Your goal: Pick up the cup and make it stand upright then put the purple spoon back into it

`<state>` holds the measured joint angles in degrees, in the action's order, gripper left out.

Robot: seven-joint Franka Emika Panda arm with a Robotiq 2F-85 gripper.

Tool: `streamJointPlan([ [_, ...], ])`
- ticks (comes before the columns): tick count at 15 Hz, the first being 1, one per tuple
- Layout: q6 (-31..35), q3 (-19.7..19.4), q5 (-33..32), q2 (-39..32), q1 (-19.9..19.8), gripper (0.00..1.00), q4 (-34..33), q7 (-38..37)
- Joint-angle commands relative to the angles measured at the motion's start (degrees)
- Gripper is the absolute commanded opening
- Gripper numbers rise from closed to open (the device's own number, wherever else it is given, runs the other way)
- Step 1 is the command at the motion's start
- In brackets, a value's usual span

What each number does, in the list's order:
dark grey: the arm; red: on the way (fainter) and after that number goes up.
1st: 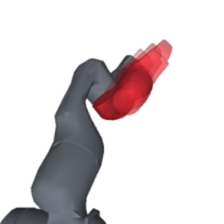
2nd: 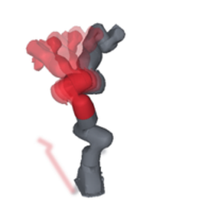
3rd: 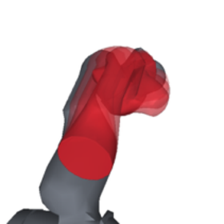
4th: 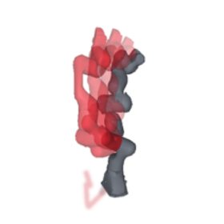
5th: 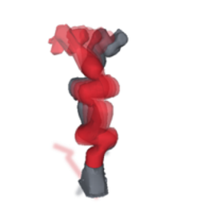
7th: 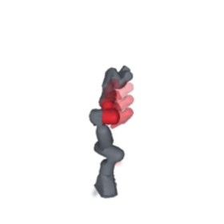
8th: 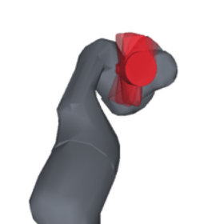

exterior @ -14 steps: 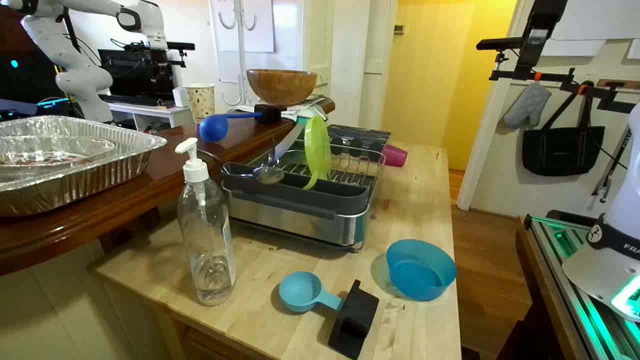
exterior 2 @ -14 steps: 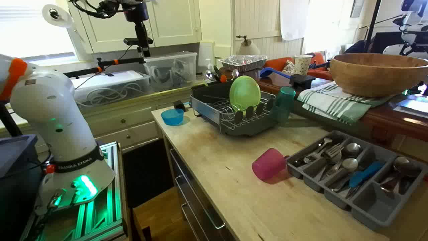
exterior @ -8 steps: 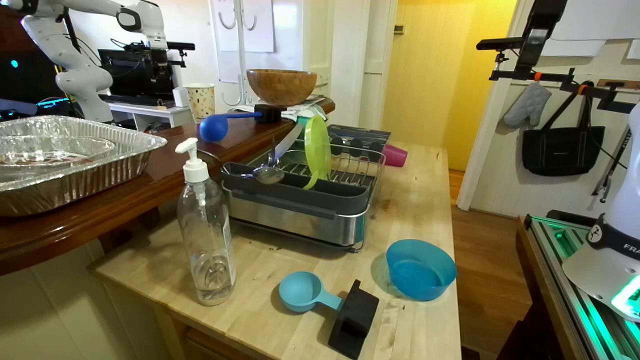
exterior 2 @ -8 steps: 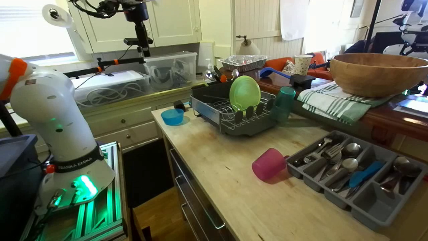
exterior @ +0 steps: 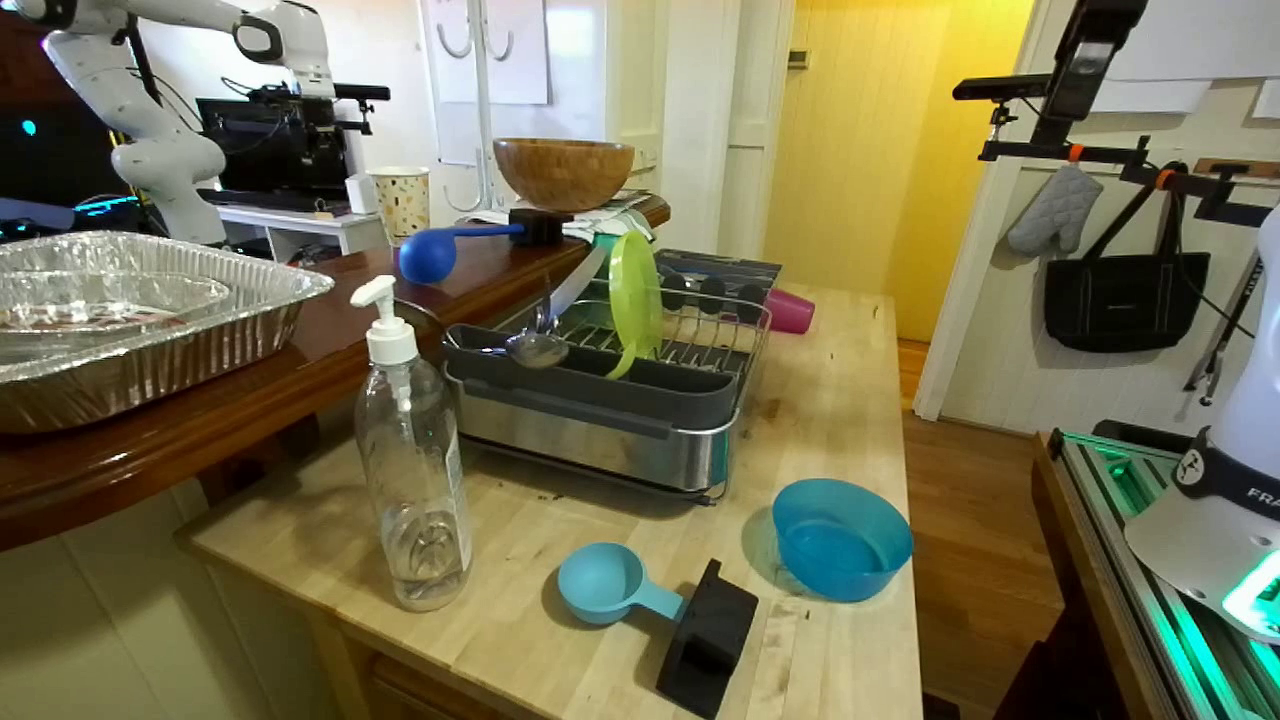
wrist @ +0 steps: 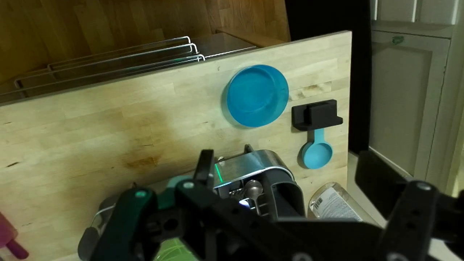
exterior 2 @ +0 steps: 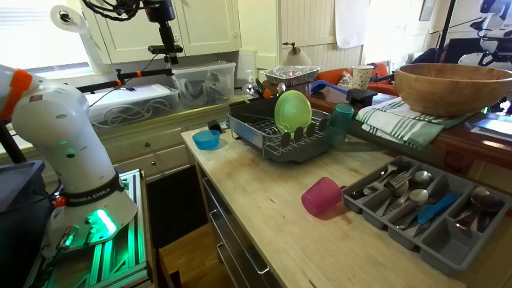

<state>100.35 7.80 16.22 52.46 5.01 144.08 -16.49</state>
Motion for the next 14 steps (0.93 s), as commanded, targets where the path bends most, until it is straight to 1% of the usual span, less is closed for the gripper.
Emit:
streamJointPlan([
  [1,-0.96,2.17,-2.14,0.47,-3.67,1.00,-0.81,-3.51],
  [7,2.83,-0.75,-5.36,-1.39,-10.13,1.00,0.22,-4.37],
  [9,5.35,-2.31,-6.53,-2.43,-12.14,1.00,0.82,-3.64],
  [10,6.24,-3.98,-6.85,-3.35,-12.52,1.00,0.73,-1.94],
  [12,9.06,-5.81,-8.53,-5.12,-14.70,1.00,1.05,-1.63],
  [13,6.36,-4.59,-7.37,-2.94,-12.88,1.00,0.47,-2.61],
  [14,7.25,-5.54,-7.81,-3.72,-13.65,1.00,0.54,-2.32],
])
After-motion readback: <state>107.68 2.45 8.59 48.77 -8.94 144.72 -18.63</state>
